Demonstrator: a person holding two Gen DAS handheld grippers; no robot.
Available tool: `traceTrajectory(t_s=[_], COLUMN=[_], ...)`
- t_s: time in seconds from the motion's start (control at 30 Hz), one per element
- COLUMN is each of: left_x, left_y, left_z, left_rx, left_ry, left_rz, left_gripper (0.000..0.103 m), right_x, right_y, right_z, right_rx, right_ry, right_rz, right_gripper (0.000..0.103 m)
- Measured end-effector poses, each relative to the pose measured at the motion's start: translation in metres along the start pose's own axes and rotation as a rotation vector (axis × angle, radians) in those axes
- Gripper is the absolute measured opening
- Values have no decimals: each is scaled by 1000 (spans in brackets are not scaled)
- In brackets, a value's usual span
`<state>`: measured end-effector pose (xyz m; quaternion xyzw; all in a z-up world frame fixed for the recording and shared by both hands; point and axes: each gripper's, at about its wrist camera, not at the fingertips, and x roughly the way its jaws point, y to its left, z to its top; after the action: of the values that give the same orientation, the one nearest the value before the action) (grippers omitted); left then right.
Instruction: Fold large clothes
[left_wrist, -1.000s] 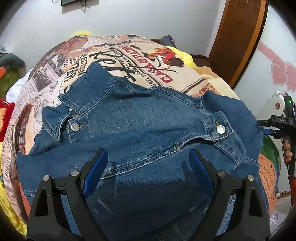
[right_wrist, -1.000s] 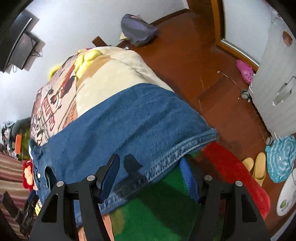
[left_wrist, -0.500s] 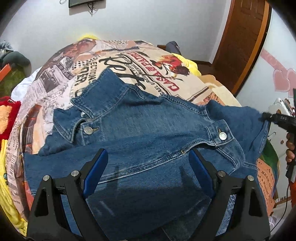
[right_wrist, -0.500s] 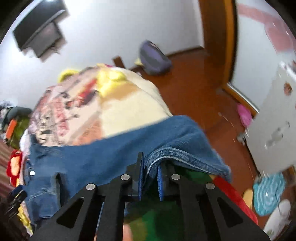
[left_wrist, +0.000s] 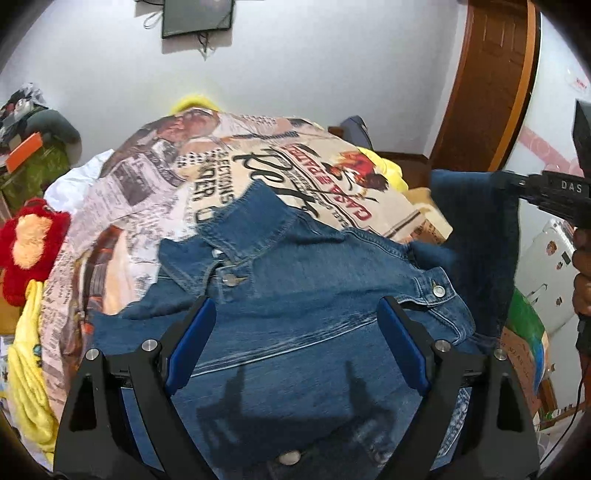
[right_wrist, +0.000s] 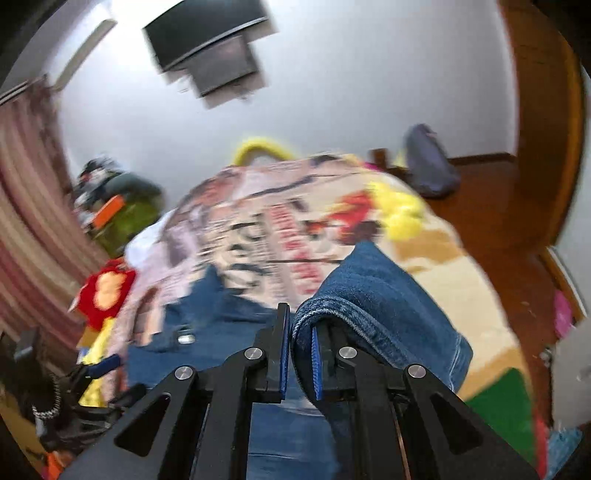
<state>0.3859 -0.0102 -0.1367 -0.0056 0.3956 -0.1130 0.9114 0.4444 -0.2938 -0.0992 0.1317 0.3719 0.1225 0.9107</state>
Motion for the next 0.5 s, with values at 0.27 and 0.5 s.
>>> traceTrajectory(t_s=[0.27,0.5], left_x=[-32,-43], left_y=[40,81], left_z=[-19,-50], left_rx=[-58,-146], left_ry=[-26,6], left_rz=[46,84], left_gripper=[89,89], right_x=[48,103], right_y=[113,145], right_z=[-43,-112], right_rx=[-128,-187], right_ry=[142,353], right_rz=[144,142], right_gripper=[8,8])
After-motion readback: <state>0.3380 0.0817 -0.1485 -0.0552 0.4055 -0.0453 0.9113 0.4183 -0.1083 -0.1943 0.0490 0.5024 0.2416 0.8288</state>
